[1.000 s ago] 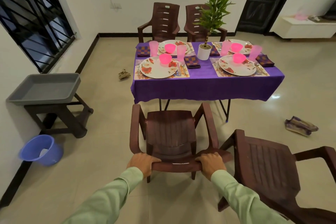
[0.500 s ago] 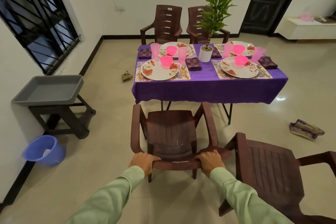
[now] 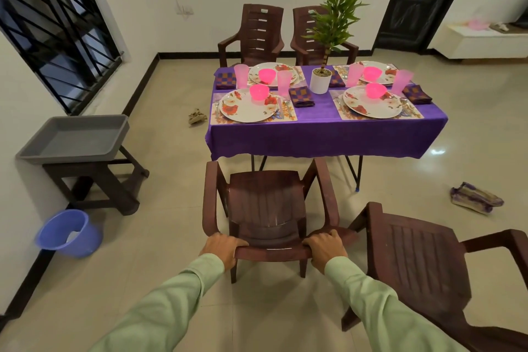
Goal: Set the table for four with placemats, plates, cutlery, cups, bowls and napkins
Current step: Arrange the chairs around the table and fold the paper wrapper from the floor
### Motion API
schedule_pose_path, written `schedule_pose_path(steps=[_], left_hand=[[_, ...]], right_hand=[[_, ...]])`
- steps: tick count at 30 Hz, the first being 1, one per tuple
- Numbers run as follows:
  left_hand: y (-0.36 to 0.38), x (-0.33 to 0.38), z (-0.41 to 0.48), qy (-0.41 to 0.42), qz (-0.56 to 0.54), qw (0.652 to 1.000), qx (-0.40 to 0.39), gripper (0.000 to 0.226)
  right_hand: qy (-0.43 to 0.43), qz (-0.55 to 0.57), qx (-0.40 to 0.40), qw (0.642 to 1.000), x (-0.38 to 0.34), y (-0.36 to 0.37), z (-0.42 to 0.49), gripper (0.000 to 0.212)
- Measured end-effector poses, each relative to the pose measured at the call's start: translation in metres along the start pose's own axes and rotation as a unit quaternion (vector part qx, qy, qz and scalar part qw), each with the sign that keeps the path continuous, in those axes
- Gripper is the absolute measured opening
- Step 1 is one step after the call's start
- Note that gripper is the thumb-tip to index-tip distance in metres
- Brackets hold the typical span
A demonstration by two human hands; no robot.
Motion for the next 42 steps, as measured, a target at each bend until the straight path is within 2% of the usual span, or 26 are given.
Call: schedule_pose_path(steps=[4, 6, 10, 14, 24, 31, 36, 39, 42], left_hand=[[-0.011, 0.01, -0.009, 0.009, -0.031, 0.999, 0.003, 0.072], [-0.02, 0.023, -0.014, 0.023, -0.05, 0.998, 0.017, 0.083], [-0.041, 0.065, -0.02, 0.053, -0.097, 0.989, 0.094, 0.086], [-0.062, 0.129, -0.022, 0.094, -0.139, 0.972, 0.167, 0.08], [-0.06, 0.355, -0.031, 0.2, -0.161, 0.949, 0.18, 0.079], [-0.034, 0.497, -0.023, 0.215, -0.151, 0.957, 0.123, 0.082], [-0.014, 0.569, -0.004, 0.216, -0.1, 0.97, 0.05, 0.084], [-0.002, 0.594, 0.013, 0.206, -0.059, 0.977, -0.011, 0.079], [0.005, 0.609, 0.031, 0.192, 0.001, 0.981, -0.027, 0.058]], right_hand=[[-0.04, 0.032, 0.014, 0.999, -0.003, -0.003, -0.016, 0.082], [-0.05, 0.075, 0.044, 0.995, -0.003, -0.007, -0.033, 0.088], [-0.01, 0.164, 0.143, 0.976, 0.012, -0.02, -0.078, 0.077], [0.04, 0.218, 0.204, 0.953, 0.049, -0.03, -0.128, 0.065], [0.125, 0.232, 0.235, 0.936, 0.209, 0.031, -0.261, 0.064], [0.166, 0.248, 0.201, 0.933, 0.352, 0.116, -0.347, 0.072], [0.159, 0.217, 0.096, 0.958, 0.413, 0.164, -0.369, 0.082], [0.148, 0.173, 0.039, 0.973, 0.433, 0.183, -0.367, 0.075], [0.147, 0.108, 0.021, 0.983, 0.457, 0.19, -0.354, 0.052]])
Point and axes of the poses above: each hand's wrist, its own z-axis towards the middle knuckle, its own y-axis out of the palm, x = y × z, the point moved 4 cm from there along z, towards the middle knuckle, and after that the axes turned 7 degrees about y, right-handed, at the moved point
